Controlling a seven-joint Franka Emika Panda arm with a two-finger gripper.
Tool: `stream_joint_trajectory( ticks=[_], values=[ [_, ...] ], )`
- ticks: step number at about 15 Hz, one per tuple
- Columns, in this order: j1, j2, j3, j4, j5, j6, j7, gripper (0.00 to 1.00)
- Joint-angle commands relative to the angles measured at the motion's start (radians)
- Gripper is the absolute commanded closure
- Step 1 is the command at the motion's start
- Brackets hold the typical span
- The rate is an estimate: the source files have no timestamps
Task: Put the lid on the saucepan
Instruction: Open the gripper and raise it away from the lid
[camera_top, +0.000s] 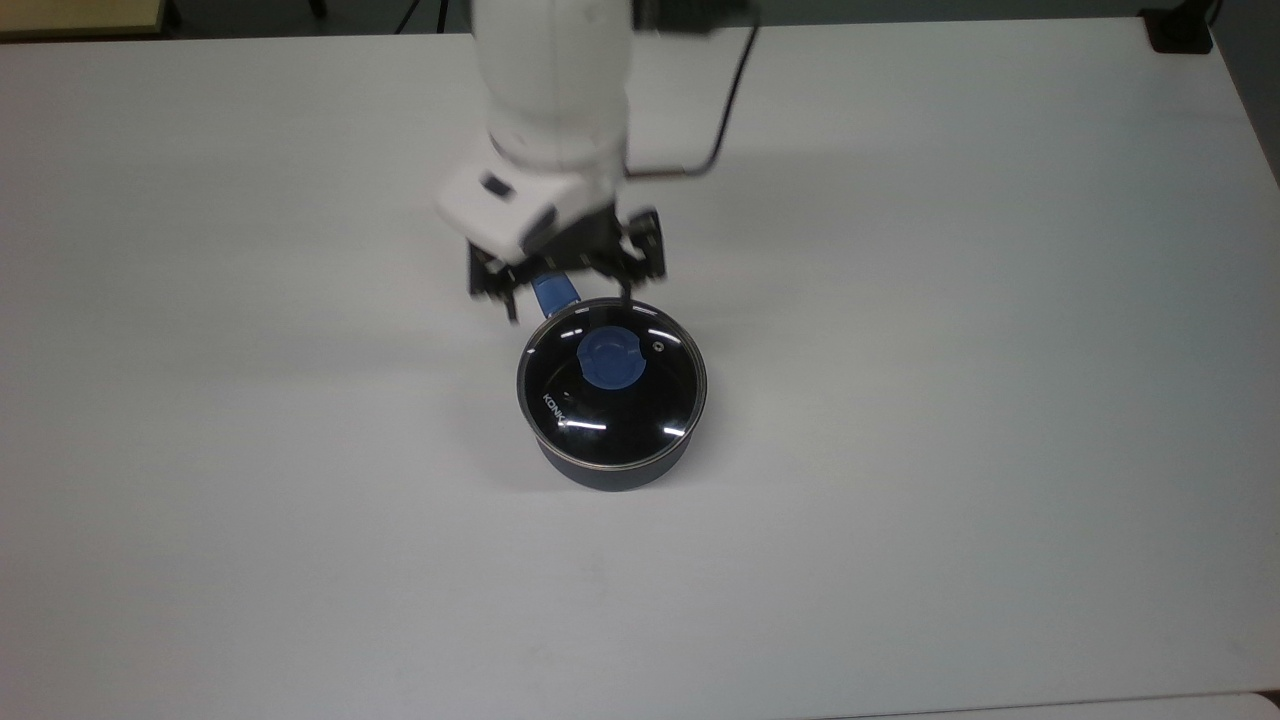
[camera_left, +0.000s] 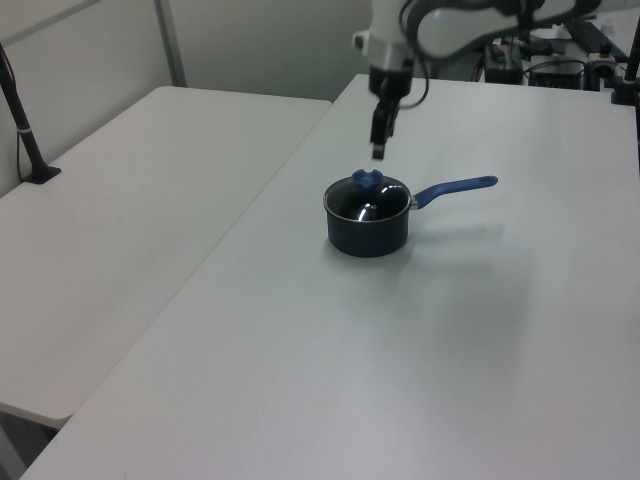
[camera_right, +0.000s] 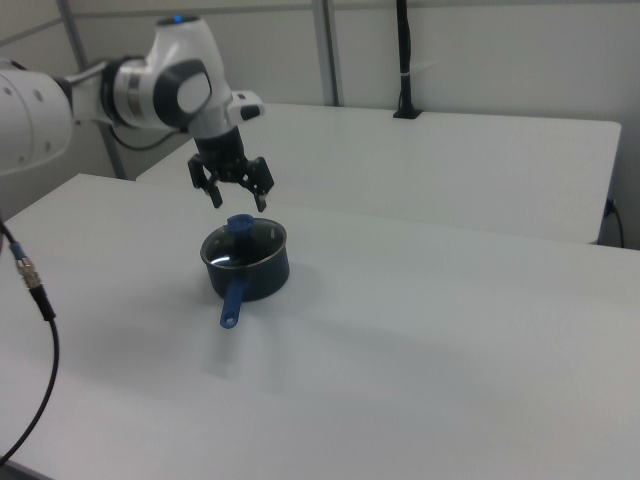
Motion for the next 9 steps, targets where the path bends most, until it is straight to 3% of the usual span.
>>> stream_joint_trajectory(
  ticks=[1, 4, 9],
  values=[
    [-0.013, -0.204, -0.005, -0.148, -0.005, -0.109, 0.017, 0.00],
    [-0.046, -0.339, -0.004, -0.237, -0.039, -0.184, 0.022, 0.00],
    [-0.067, -0.427, -0.002, -0.282, -0.040, -0.240, 0.109, 0.00]
  ],
)
